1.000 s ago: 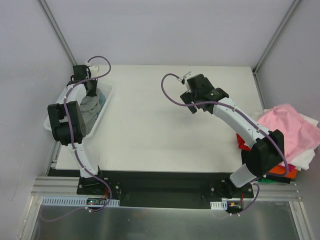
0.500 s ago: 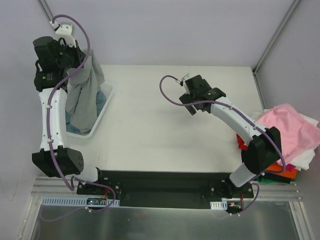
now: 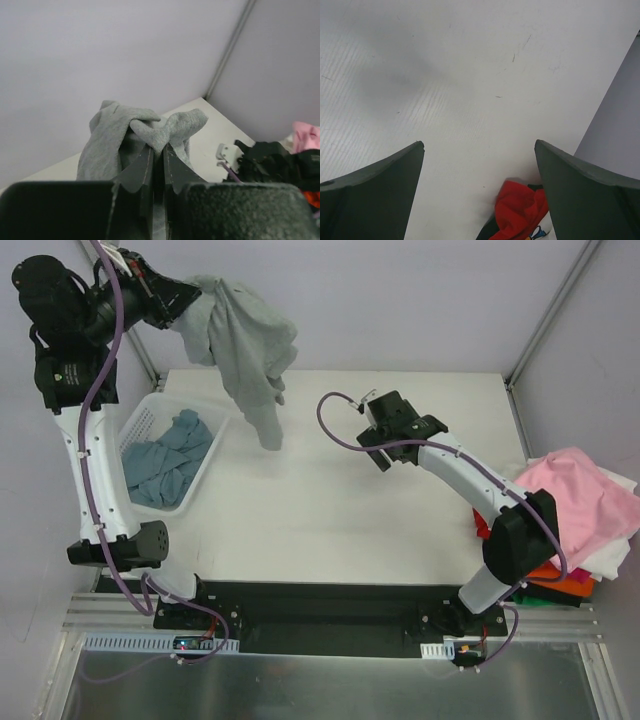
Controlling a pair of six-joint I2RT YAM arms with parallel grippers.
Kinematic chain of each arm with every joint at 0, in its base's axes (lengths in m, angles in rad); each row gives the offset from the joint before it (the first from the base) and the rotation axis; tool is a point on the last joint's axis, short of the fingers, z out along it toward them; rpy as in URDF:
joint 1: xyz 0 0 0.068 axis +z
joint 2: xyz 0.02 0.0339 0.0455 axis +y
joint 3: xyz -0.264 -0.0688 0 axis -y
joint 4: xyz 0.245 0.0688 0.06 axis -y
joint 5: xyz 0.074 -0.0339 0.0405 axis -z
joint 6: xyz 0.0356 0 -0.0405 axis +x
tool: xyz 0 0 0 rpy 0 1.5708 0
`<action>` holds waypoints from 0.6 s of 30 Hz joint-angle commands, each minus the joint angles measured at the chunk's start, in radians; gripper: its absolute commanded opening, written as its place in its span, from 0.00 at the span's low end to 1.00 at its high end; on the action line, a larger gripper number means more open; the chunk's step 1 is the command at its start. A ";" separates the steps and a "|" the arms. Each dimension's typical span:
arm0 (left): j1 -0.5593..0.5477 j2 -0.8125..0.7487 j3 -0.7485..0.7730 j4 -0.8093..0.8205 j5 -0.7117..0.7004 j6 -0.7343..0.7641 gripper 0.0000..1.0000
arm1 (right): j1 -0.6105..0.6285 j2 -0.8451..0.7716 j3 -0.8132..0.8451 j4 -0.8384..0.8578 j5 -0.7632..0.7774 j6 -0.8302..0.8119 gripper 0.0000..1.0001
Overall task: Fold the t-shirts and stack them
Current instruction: Move the tshirt to the center of the board
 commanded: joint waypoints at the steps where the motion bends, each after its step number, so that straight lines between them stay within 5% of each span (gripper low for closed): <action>1: -0.086 -0.051 -0.043 0.039 0.147 0.001 0.00 | 0.005 0.004 0.035 0.008 0.013 0.018 0.97; 10: -0.219 -0.080 -0.386 -0.023 -0.015 0.182 0.00 | -0.033 -0.045 0.035 0.045 0.103 0.022 0.97; 18: -0.350 0.003 -0.327 -0.054 -0.075 0.262 0.00 | -0.142 -0.099 0.029 0.048 0.105 0.068 0.97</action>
